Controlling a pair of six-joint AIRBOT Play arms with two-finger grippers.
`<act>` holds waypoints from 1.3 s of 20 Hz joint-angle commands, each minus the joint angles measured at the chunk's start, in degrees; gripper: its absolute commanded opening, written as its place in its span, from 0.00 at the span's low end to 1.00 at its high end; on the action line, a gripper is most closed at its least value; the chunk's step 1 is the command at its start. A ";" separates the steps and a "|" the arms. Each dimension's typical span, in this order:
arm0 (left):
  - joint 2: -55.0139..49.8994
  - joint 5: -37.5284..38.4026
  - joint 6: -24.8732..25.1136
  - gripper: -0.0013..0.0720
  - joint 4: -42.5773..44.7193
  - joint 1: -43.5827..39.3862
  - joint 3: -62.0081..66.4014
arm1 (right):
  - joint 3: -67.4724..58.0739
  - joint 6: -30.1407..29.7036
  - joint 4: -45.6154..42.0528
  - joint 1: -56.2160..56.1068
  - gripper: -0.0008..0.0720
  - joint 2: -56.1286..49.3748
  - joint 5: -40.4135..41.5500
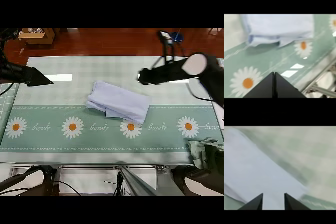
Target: Fold the shirts.
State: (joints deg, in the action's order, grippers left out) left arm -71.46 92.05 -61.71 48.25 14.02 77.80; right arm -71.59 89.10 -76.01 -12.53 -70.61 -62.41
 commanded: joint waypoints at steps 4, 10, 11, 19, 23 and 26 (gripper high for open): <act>-0.55 -0.02 -5.03 0.74 16.87 0.11 -0.04 | 13.00 -6.58 7.74 21.68 0.64 3.67 -13.60; -0.79 -0.09 -6.12 0.85 16.85 0.11 -0.04 | 29.33 -9.86 32.46 20.87 0.74 1.05 6.25; -0.81 -0.09 -6.10 0.85 16.85 0.11 -0.04 | 30.58 -11.39 36.13 20.92 0.74 -0.39 6.88; -0.83 -0.09 -6.14 0.85 16.70 0.11 -0.04 | 31.50 -14.91 41.59 20.76 0.76 -8.11 9.09; -0.83 -0.11 -7.06 0.85 16.68 0.11 -0.04 | 31.50 -14.53 41.72 14.05 0.76 -8.92 13.97; -0.83 -0.09 -7.15 0.85 16.70 0.11 -0.04 | 31.50 -11.78 44.94 7.87 0.75 -11.21 17.86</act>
State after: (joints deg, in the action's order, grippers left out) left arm -72.27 91.96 -68.60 64.95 14.09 77.76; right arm -40.18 75.18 -32.69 -0.01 -80.09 -48.97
